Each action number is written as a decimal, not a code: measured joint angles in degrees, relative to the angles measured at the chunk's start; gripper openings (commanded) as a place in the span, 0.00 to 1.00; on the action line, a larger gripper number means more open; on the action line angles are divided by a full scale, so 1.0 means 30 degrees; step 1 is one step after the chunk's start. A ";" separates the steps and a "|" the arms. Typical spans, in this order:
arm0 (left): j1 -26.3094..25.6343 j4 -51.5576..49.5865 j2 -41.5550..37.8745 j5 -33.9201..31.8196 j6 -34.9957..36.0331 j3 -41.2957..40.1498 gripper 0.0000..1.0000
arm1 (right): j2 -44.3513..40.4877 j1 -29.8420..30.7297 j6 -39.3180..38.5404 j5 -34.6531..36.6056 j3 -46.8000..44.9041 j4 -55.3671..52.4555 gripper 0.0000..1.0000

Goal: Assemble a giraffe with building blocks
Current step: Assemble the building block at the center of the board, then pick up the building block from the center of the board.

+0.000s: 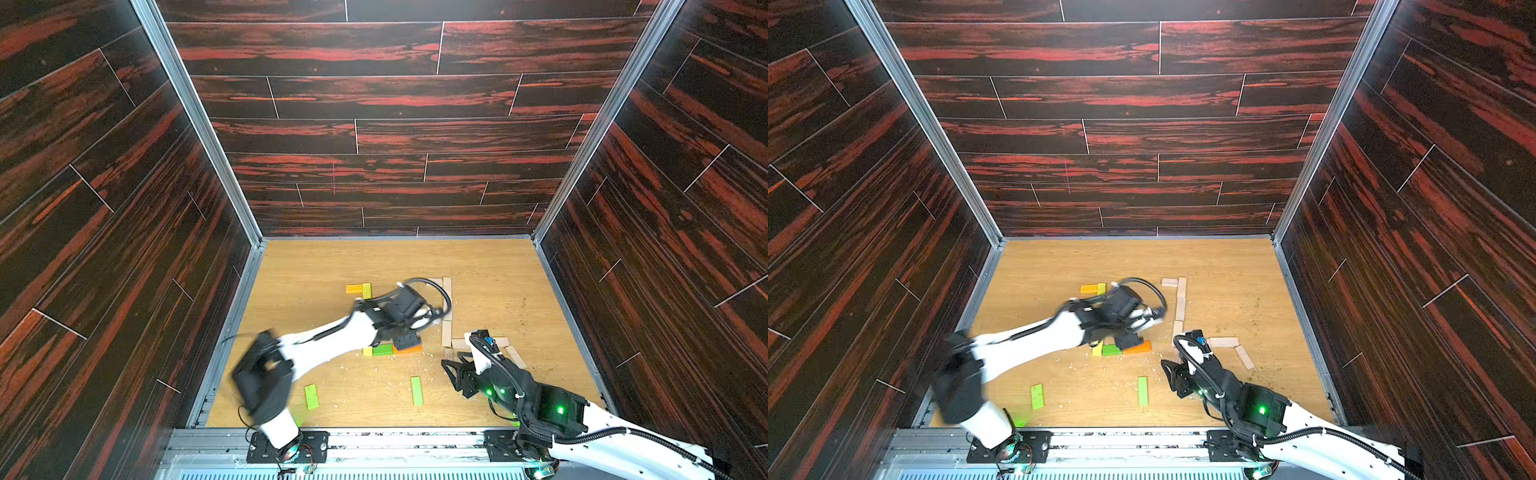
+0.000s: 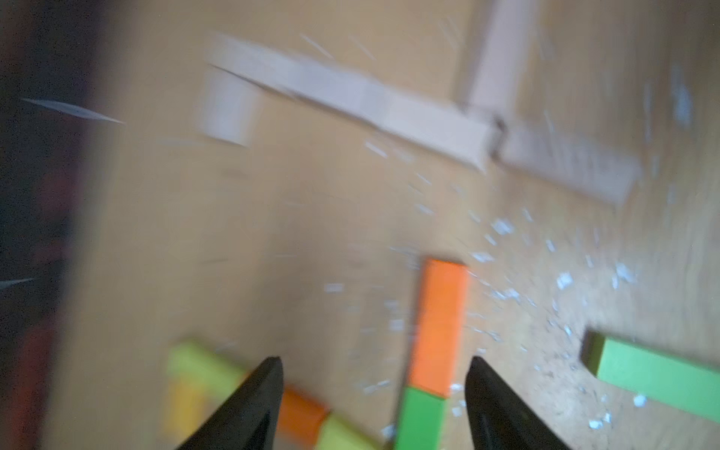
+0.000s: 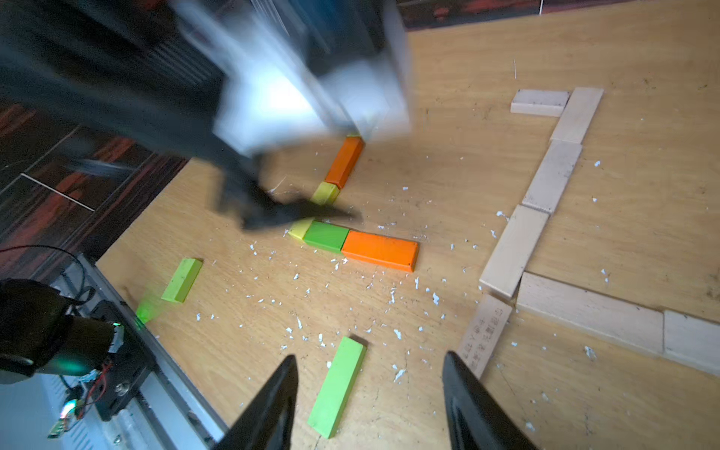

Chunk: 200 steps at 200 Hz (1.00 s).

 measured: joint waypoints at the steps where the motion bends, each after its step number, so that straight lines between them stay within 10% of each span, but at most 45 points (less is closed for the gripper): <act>1: 0.0007 0.0036 -0.0109 -0.0051 -0.0036 -0.0036 0.75 | 0.0087 0.0000 0.0029 -0.0015 0.0058 -0.0036 0.60; 110: 0.1610 -0.3716 -1.4804 -0.9391 -1.3522 -0.4087 0.73 | 1.6138 0.1122 0.5224 -0.3971 0.6127 -0.1370 0.71; 200: 0.2193 -0.6608 -1.7668 -1.0287 -1.6313 -0.5348 0.74 | 1.9256 0.1122 0.7082 -0.5632 0.7941 -0.2608 0.65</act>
